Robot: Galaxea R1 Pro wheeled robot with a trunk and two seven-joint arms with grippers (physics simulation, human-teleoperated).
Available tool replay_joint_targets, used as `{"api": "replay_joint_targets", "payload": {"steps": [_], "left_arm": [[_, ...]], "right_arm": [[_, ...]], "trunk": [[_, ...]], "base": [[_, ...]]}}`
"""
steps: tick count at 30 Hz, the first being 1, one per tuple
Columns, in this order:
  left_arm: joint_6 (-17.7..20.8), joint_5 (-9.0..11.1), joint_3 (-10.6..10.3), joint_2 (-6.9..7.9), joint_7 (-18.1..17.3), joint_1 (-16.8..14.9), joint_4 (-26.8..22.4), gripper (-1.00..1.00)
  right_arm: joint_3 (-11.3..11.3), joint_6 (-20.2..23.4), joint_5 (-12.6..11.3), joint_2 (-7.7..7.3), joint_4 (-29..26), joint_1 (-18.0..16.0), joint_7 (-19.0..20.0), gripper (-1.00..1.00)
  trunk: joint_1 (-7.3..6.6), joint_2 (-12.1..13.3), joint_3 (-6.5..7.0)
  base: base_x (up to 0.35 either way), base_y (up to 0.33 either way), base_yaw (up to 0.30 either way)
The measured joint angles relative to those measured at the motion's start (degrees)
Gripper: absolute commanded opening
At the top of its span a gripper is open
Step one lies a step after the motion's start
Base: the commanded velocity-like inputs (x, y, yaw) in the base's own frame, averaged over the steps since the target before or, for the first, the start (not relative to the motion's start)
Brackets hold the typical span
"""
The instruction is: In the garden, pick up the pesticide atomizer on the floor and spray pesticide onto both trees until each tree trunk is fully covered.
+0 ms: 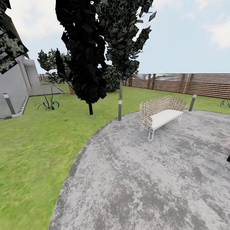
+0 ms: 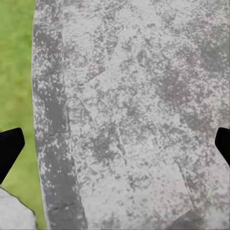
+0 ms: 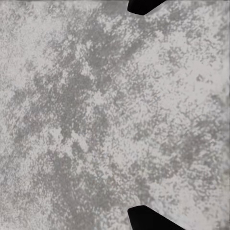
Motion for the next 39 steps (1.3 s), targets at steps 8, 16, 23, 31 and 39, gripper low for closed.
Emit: {"api": "replay_joint_targets", "payload": {"steps": [8, 16, 23, 31, 39], "left_arm": [[-4.2, 0.2, 0.0, -0.13, 0.0, -0.2, 1.4, 1.0], [-8.2, 0.1, 1.5, 0.22, 0.4, -0.2, 3.6, 1.0], [-8.3, 0.0, 2.2, 0.27, 0.3, -0.2, 3.7, 1.0], [-8.3, 0.0, 2.3, 0.27, 0.3, -0.2, 3.7, 1.0], [-8.3, 0.0, 2.3, 0.23, 0.3, -0.2, 3.7, 1.0]], "right_arm": [[-0.4, 0.0, -0.1, 0.12, 0.1, -0.1, 0.0, 1.0], [-1.0, 0.1, -0.1, 0.13, 0.1, -0.1, 0.0, 1.0], [-3.4, 0.1, -0.1, 0.06, 0.1, 0.0, 0.0, 1.0], [-3.8, 0.1, 0.0, 0.05, 0.1, 0.0, 0.0, 1.0], [-3.8, 0.1, 0.0, 0.05, 0.1, -0.1, 0.0, 1.0]], "trunk": [[0.0, 0.0, 0.01], [0.0, 0.0, 0.0], [0.0, 0.0, -0.22], [0.0, 0.0, -0.51], [0.0, 0.0, -0.71]], "base": [[0.0, 0.0, -0.256], [0.0, 0.0, -0.297], [0.0, 0.0, -0.29], [0.0, 0.0, -0.289], [0.0, 0.0, -0.289]]}}
